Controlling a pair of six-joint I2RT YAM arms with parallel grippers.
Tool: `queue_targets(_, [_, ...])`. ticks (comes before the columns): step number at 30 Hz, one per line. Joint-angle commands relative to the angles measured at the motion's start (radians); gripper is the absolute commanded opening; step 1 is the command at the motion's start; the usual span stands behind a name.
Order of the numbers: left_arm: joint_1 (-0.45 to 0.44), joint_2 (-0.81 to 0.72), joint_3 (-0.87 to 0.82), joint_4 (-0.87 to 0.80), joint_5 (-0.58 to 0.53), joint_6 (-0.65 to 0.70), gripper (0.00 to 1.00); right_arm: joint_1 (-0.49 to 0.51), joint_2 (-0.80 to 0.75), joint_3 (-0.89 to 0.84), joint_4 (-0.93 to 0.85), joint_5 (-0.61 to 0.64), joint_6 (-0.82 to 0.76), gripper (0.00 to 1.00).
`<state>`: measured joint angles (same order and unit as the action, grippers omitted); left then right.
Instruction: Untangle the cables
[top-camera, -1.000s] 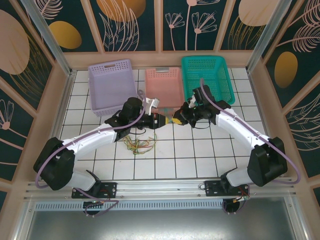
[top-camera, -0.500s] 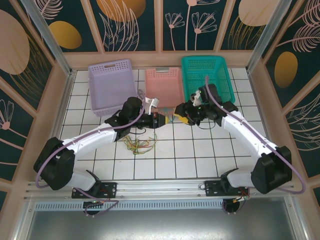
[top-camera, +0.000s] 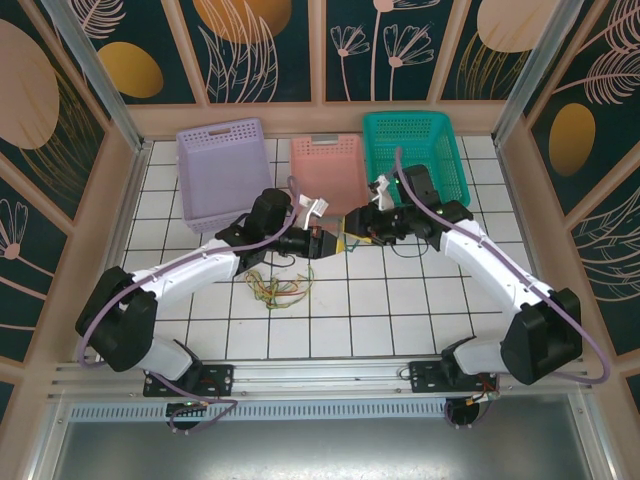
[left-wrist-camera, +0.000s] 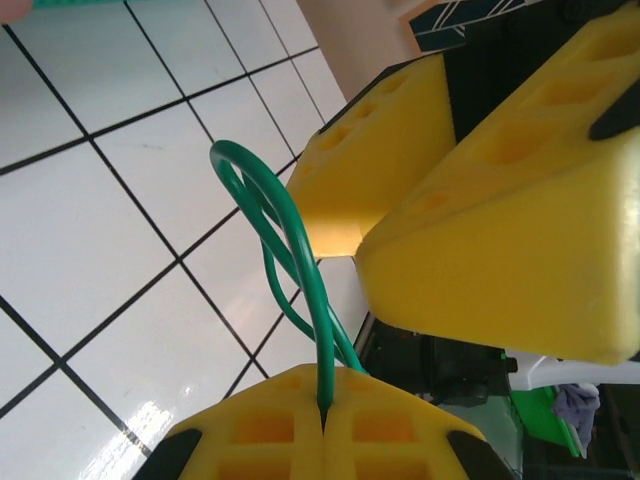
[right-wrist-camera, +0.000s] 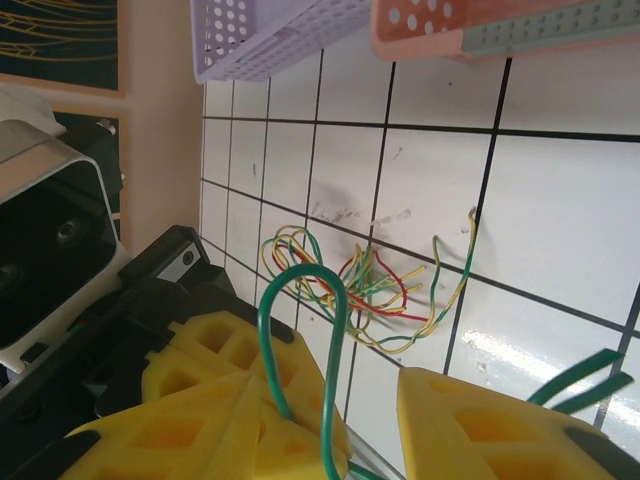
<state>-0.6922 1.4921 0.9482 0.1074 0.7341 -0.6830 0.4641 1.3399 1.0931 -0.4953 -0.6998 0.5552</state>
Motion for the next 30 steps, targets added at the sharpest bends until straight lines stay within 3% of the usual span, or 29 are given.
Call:
queue_targets(1, [0.002,0.007,0.048,-0.003,0.033,0.023,0.00,0.010,-0.002,0.001,0.050,-0.034,-0.010,0.36])
queue_targets(13, [0.002,-0.006,0.047,-0.004,0.017,0.022,0.00,0.021,-0.004,-0.053,0.044,0.020,-0.002,0.19])
queue_targets(15, [0.002,-0.007,0.051,-0.016,0.013,0.027,0.00,0.021,-0.007,-0.038,0.001,0.077,-0.035,0.07])
queue_targets(17, [0.002,0.002,0.064,-0.055,0.010,0.042,0.00,0.021,-0.017,-0.015,-0.052,0.167,-0.084,0.00])
queue_targets(23, [0.002,0.016,0.083,-0.204,0.021,0.125,0.00,0.056,-0.037,0.109,-0.217,0.606,-0.321,0.00])
queue_targets(26, [-0.001,0.023,0.085,-0.269,0.022,0.163,0.00,0.126,-0.051,0.136,-0.212,0.803,-0.486,0.00])
queue_targets(30, [-0.011,0.051,0.095,-0.332,0.036,0.200,0.00,0.247,-0.062,0.120,-0.147,0.959,-0.734,0.00])
